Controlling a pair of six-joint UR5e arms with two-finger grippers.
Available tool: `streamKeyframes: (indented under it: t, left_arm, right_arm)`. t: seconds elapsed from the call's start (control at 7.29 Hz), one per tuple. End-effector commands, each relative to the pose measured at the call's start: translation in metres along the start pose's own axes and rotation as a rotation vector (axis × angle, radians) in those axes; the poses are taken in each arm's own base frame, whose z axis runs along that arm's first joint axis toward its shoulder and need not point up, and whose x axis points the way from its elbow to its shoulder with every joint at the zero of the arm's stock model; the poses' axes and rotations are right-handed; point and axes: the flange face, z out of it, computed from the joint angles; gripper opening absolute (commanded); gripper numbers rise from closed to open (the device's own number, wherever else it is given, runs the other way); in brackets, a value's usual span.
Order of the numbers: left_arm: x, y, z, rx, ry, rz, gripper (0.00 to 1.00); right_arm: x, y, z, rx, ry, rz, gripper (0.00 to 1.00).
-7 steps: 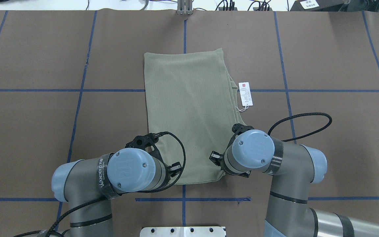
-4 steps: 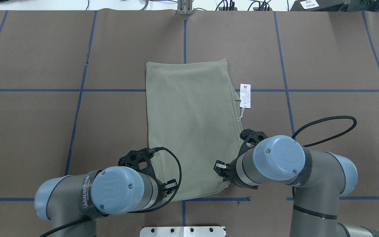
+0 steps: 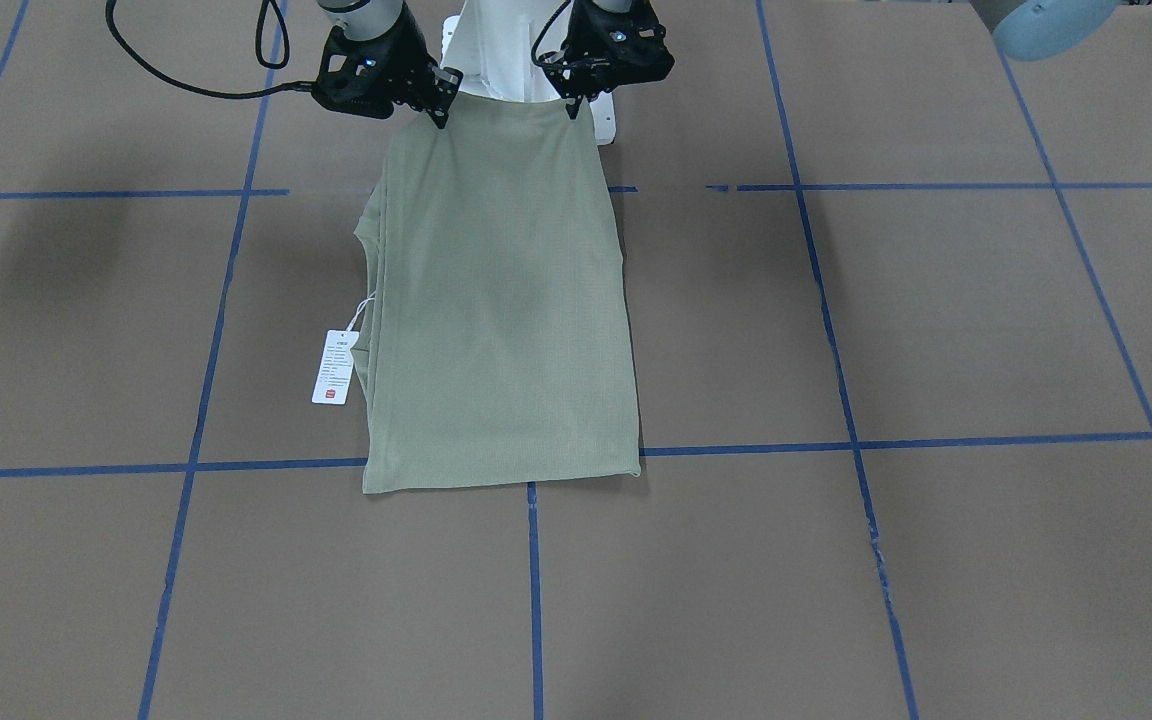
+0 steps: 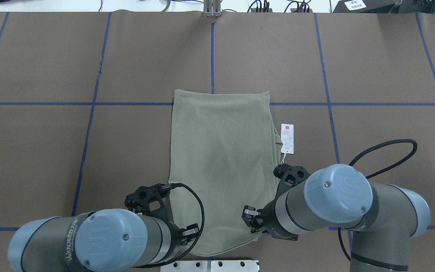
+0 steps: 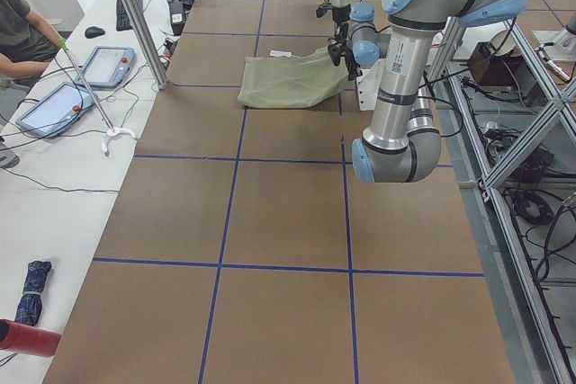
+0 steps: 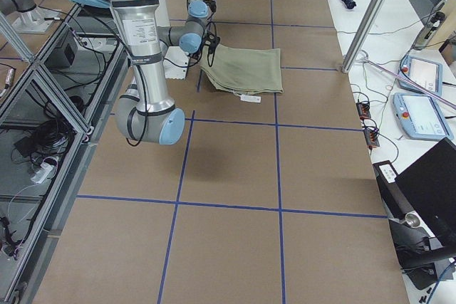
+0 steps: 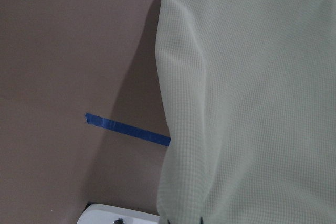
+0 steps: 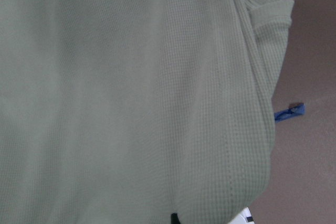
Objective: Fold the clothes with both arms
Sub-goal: 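Lift the near edge with both grippers and fold it away from the robot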
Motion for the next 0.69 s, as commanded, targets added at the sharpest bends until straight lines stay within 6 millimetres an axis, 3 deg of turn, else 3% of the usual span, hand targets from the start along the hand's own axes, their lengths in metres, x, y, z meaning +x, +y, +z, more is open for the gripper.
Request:
streamKeyframes:
  t: [0.0,0.14,0.27,0.41,0.55]
  left_arm:
    - [0.011,-0.047,-0.021,0.072,0.041,-0.038,0.0]
    - [0.015,-0.071,-0.032,0.111,0.057,-0.014,0.0]
    - [0.024,-0.101,-0.038,0.155,0.086,-0.019,0.0]
    - [0.036,-0.134,-0.031,0.2,0.102,-0.048,0.0]
    - [0.045,-0.158,-0.006,0.222,0.102,-0.063,0.0]
  right_arm:
    - [-0.018,-0.052,-0.024,0.091,-0.053,0.046,0.0]
    - [-0.044,-0.084,-0.04,0.142,-0.092,0.079,0.0]
    - [-0.066,-0.116,-0.042,0.186,-0.098,0.114,0.0]
    - [-0.072,-0.149,-0.037,0.226,-0.077,0.152,0.0]
    - [-0.083,-0.184,-0.038,0.258,-0.085,0.189,0.0]
